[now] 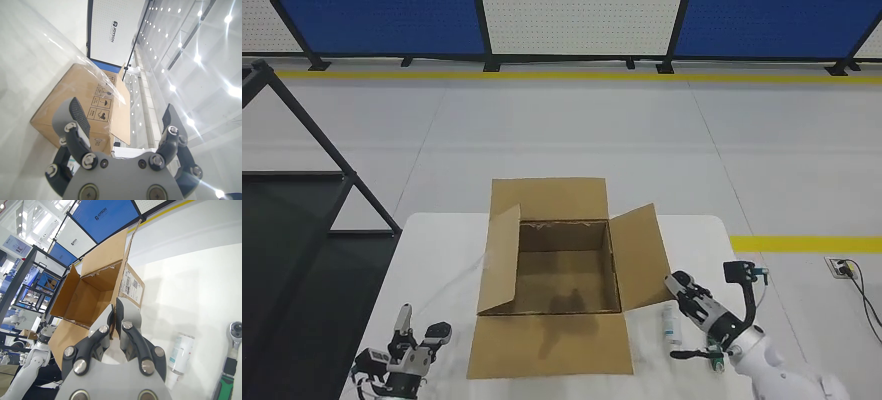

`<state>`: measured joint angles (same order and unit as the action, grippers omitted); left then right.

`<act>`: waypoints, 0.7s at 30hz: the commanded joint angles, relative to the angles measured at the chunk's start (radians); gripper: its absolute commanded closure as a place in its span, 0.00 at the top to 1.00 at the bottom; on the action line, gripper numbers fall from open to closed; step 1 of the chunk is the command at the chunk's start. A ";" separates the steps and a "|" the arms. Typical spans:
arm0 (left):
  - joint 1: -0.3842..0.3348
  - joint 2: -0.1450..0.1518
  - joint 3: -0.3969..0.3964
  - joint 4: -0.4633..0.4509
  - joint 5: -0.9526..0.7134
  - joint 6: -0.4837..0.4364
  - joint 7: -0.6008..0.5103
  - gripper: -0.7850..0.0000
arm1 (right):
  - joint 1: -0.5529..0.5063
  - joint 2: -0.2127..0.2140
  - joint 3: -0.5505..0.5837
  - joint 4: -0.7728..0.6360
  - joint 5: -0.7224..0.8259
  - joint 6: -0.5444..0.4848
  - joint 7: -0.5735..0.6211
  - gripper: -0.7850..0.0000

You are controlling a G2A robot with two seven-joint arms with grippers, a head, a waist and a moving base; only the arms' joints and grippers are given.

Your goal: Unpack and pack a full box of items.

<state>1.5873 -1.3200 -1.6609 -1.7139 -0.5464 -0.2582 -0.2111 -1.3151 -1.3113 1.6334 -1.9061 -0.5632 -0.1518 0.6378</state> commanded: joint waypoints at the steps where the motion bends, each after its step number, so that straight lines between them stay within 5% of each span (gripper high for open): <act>1: 0.000 0.000 0.001 -0.003 0.001 0.001 -0.002 1.00 | -0.009 0.002 0.010 -0.008 0.006 0.007 -0.021 1.00; 8: 0.001 0.000 0.003 -0.009 0.009 0.005 -0.019 1.00 | -0.054 0.012 0.112 -0.056 0.072 0.043 -0.055 1.00; 12: 0.000 0.001 0.006 -0.013 0.014 0.009 -0.039 1.00 | -0.067 0.024 0.181 -0.075 0.102 0.100 0.041 1.00; 21: 0.005 0.003 0.003 -0.022 -0.005 0.011 -0.093 1.00 | -0.067 0.024 0.187 -0.076 0.103 0.112 0.044 1.00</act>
<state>1.5925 -1.3167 -1.6576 -1.7358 -0.5520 -0.2466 -0.3048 -1.3818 -1.2870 1.8204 -1.9824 -0.4601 -0.0397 0.6815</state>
